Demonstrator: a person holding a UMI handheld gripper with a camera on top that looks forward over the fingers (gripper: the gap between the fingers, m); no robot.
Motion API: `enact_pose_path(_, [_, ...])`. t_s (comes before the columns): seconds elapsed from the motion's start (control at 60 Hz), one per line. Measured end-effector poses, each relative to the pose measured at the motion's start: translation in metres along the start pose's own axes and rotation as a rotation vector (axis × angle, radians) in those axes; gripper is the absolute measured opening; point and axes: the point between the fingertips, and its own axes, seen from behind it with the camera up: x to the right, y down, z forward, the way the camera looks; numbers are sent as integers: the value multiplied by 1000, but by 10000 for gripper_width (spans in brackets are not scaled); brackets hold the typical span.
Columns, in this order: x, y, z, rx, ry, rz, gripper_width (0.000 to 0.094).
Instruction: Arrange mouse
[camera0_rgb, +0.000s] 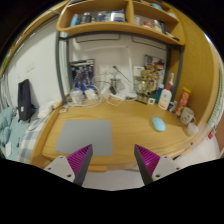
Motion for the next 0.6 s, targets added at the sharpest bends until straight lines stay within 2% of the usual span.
enact_pose_path(0.283, [177,32,64,-72,131,88,818])
enact_pose_path(0.433, [230,22,117,-65,123,91,817])
enact_pose_path(0.6, [253,-5,187,-23,81,58,818])
